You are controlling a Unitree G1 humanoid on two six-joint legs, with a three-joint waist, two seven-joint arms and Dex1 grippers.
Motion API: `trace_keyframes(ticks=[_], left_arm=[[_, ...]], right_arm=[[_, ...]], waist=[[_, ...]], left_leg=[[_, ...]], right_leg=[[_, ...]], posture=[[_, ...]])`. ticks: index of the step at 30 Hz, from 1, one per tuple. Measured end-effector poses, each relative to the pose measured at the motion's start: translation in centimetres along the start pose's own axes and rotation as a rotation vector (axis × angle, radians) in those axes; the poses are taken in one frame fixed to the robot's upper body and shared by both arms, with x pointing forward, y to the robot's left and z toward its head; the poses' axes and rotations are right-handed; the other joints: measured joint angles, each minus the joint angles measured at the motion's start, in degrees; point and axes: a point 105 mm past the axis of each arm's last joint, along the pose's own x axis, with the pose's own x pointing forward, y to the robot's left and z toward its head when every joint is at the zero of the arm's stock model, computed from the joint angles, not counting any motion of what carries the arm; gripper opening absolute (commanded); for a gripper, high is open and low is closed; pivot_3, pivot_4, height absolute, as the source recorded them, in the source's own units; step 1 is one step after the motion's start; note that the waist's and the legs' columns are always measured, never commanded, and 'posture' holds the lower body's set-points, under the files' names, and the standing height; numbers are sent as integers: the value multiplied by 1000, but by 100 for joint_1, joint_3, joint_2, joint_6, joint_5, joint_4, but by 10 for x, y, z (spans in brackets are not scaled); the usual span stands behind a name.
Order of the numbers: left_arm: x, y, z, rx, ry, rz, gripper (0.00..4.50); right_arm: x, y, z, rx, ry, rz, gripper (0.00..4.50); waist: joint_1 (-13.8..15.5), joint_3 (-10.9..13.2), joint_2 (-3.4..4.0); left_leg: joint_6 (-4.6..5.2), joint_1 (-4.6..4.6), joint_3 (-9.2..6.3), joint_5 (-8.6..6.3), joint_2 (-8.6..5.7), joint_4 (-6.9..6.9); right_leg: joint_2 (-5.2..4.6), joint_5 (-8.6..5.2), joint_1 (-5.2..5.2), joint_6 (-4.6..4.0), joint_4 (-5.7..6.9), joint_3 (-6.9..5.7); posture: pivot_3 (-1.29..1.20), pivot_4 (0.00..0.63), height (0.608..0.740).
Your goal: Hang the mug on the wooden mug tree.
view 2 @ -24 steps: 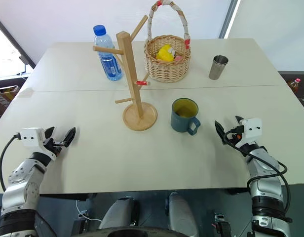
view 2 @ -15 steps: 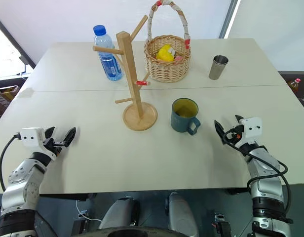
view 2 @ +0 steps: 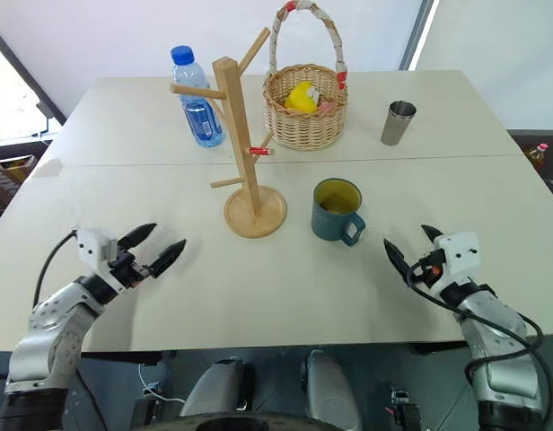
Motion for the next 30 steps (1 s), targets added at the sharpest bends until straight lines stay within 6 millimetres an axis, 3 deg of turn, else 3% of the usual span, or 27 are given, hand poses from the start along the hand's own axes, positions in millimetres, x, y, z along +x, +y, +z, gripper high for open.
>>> trace_keyframes(ticks=[4,8,14,18,25,30], left_arm=[[13,-20,9,12,4,-160,4500],[23,-48,15,67,22,-344,4500],[23,-102,12,132,75,-643,4500],[27,-118,13,150,65,-708,4500],[30,-121,13,158,59,-707,4500],[29,-124,11,166,48,-710,4500]], right_arm=[[-8,29,1,2,20,91,4470],[6,60,8,-13,-22,106,4470],[24,79,7,17,-57,3,4470],[26,74,6,21,-59,-80,4470],[32,51,11,18,-83,-203,4470],[35,47,10,17,-78,-223,4470]], waist=[[-17,0,0],[-34,0,1],[7,0,2],[-5,0,2],[-20,0,4],[-19,0,4]], left_leg=[[0,2,1,0,1,1],[0,3,1,0,4,0],[0,-6,2,0,1,1],[0,-4,2,0,1,1],[1,0,2,1,1,1],[1,0,3,1,1,1]], right_leg=[[3,0,0,0,1,1],[9,0,-3,0,2,1],[3,-1,-5,-2,-6,1],[5,-1,-4,-2,-6,2],[12,0,-4,0,0,1],[12,0,-3,1,0,1]], posture=[[0,150,740],[0,150,740],[0,150,740],[0,150,740],[0,150,740],[0,150,740]])
